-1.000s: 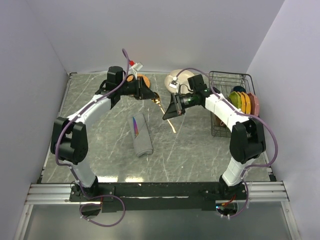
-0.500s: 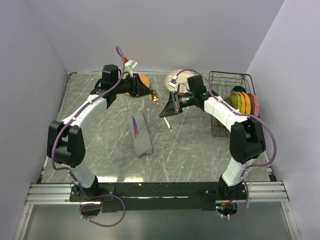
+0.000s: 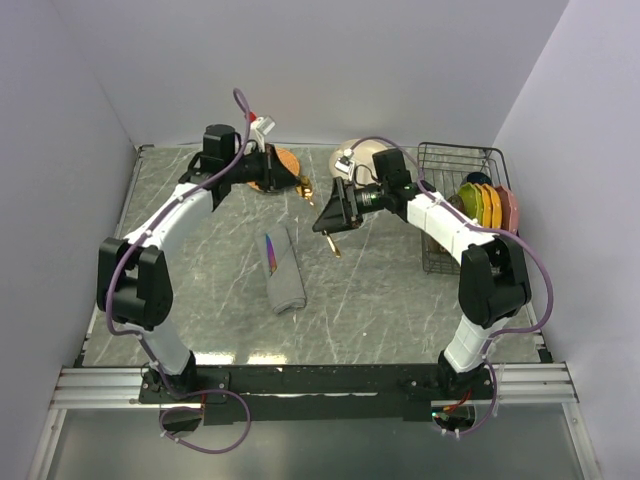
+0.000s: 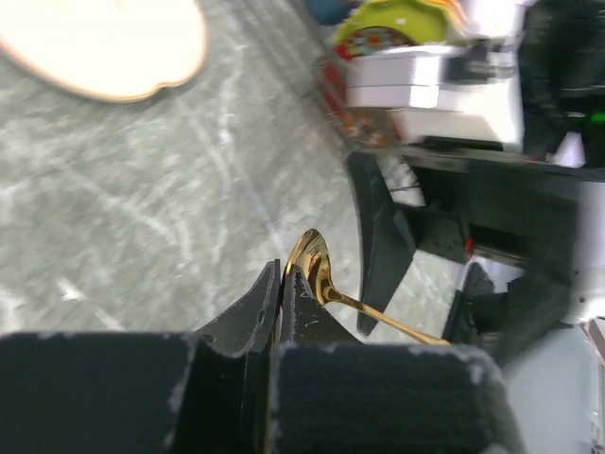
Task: Fold the napkin into a case and place the utensils inside
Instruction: Pass from the right arm to the left, then insert the spoon into the folded napkin.
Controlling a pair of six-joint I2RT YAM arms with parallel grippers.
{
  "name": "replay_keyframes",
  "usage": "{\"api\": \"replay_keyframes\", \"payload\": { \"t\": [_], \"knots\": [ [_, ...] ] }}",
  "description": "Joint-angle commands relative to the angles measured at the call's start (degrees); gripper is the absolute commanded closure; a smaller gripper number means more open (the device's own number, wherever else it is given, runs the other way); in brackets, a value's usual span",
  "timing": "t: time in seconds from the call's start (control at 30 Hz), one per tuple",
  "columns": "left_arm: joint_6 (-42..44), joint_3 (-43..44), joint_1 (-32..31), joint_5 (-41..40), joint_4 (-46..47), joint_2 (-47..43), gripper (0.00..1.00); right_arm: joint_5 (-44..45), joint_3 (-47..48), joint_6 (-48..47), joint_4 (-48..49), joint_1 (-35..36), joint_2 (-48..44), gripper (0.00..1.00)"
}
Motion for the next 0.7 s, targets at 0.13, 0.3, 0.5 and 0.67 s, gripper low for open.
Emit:
{"api": "replay_keyframes", "payload": {
  "t": [0.13,0.3,0.5,0.67],
  "knots": [
    [16.47,5.29,9.55,0.97,-8.48,4.55,0.99,3.19,4.52,-4.82,-3.68,-1.43,1.7,0.0],
    [27.37,6.71,12.8,0.09,-14.03,8.85,0.99,8.02,3.75,-17.98,-10.97,-1.26,1.62,0.01],
    [31.51,6.53,13.94,-1.23,-13.95,12.28,0.99,15.41,-5.21,-36.86,-11.94,-0.12,-3.38,0.46],
    [34.59,10.48,15.18,-0.09,-15.7,16.85,0.99,21.82,-15.14,-51.39,-9.32,5.67,-9.97,0.59]
  ]
}}
